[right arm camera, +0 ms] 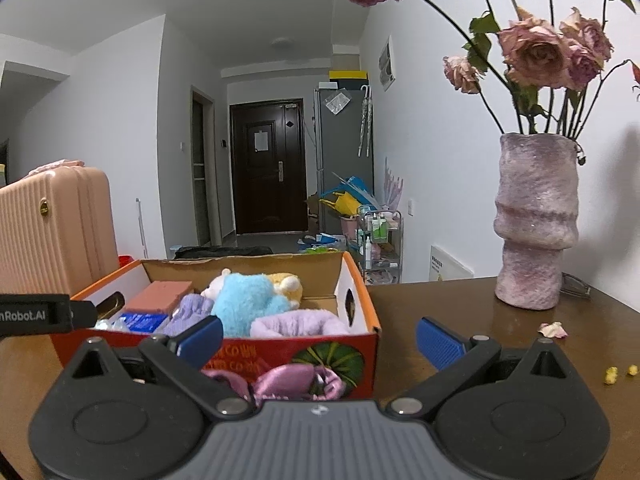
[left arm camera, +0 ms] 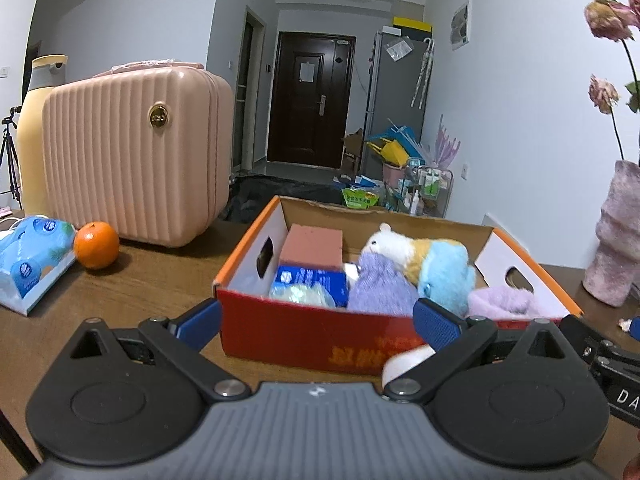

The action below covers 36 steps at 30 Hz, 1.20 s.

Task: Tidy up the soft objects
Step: 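Close the left gripper on the white foam roll while the right approaches the pink scrunchie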

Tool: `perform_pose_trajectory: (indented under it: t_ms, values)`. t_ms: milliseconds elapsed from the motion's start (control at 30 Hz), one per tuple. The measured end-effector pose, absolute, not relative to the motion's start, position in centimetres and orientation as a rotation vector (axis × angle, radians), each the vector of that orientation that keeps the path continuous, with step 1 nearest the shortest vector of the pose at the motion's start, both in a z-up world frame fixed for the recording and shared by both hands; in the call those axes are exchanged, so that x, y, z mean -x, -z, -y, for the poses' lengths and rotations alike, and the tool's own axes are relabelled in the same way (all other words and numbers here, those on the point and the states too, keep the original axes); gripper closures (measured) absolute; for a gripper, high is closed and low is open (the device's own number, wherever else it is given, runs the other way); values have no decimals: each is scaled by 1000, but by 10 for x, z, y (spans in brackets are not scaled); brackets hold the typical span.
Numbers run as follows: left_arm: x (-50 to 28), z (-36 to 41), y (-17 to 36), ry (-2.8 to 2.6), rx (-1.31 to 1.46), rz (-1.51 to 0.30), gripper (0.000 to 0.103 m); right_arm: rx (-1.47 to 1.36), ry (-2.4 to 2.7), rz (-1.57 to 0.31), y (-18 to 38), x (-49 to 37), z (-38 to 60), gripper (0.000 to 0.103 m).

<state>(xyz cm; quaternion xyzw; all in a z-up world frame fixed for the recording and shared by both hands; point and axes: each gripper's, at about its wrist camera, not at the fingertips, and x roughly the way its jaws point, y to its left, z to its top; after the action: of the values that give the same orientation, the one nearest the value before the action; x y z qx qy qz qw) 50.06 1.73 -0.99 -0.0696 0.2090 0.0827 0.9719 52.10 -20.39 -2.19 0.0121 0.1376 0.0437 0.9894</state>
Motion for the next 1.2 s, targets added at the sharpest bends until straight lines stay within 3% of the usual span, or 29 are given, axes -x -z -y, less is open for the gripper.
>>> perform_pose_trajectory:
  t_ms: [1000,1133,1200]
  values:
    - [-523,33,42,-150,149,-596,1,-15,-73,-336,26,-506,249,0]
    - [-527,33,43,-136,150,-605,13,-6,-73,-338,27,-507,247,0]
    - [-529,34,44,-119,142,-616,29,-4,-73,-341,28,-507,247,0]
